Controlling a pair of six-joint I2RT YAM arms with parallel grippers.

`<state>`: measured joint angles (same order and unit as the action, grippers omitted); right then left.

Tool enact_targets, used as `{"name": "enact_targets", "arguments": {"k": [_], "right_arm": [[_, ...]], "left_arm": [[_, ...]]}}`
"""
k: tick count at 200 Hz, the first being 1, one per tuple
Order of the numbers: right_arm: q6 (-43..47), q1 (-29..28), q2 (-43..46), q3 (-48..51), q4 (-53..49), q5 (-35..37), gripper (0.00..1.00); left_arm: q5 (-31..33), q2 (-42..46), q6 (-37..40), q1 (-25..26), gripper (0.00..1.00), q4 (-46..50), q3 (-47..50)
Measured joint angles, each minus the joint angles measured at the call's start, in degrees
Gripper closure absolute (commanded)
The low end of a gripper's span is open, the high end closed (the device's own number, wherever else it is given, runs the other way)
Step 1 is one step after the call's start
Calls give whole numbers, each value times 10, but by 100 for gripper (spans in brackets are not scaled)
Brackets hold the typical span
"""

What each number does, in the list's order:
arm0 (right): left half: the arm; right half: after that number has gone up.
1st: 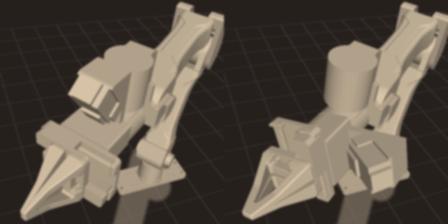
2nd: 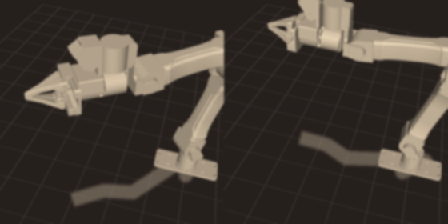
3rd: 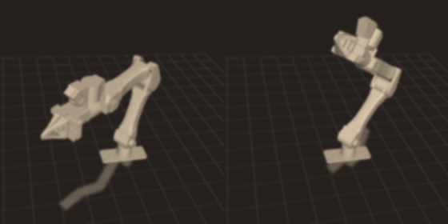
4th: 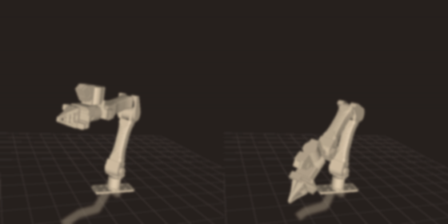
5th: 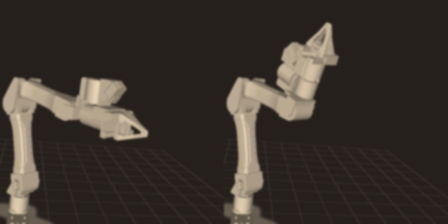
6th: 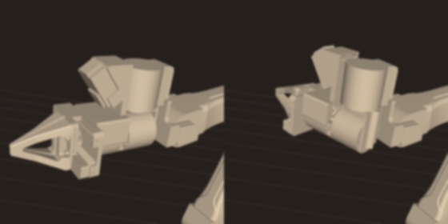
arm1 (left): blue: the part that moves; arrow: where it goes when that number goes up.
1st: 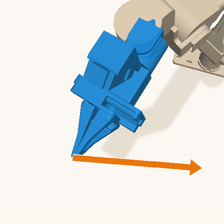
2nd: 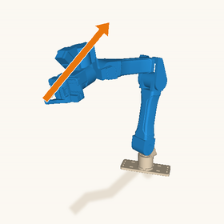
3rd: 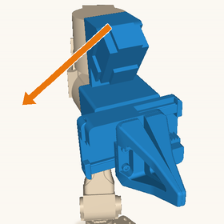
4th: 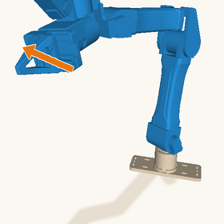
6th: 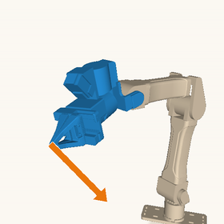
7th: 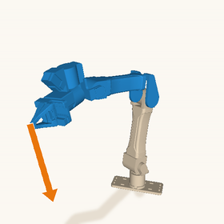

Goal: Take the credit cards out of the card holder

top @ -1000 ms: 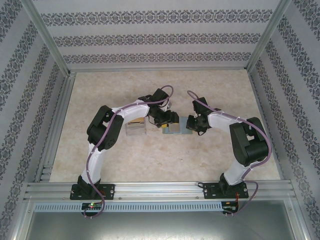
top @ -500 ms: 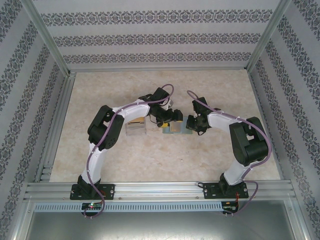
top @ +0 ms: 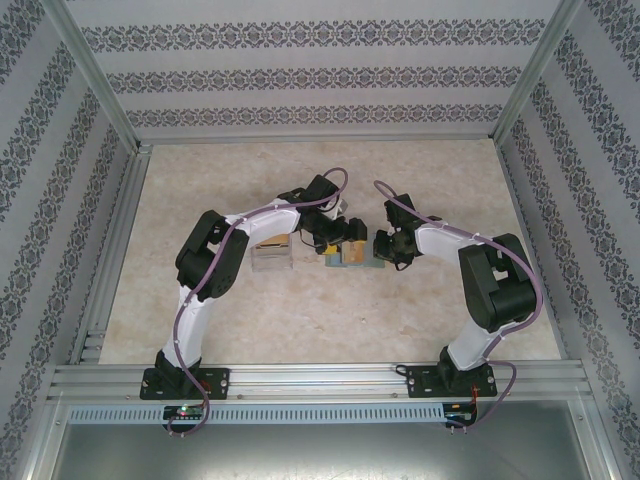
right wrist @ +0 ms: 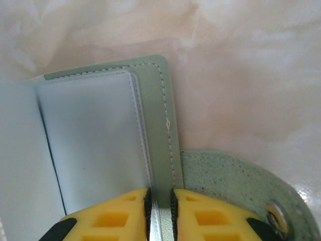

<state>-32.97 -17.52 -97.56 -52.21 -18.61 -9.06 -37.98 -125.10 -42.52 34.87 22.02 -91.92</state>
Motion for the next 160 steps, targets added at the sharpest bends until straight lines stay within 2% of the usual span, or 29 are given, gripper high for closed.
{"name": "enact_targets", "arguments": {"k": [45, 106, 132, 160], "right_arm": [[-3, 3, 18, 16, 9, 0, 71], [-8, 39, 128, 51, 9, 3, 72], [-20, 39, 129, 51, 31, -38, 77], [-38, 39, 87, 50, 70, -109, 80]], "left_arm": [[0, 0, 0, 0, 10, 0, 0], [1, 0, 1, 6, 10, -3, 0], [3, 0, 1, 7, 12, -3, 0], [6, 0, 1, 7, 13, -3, 0]]}}
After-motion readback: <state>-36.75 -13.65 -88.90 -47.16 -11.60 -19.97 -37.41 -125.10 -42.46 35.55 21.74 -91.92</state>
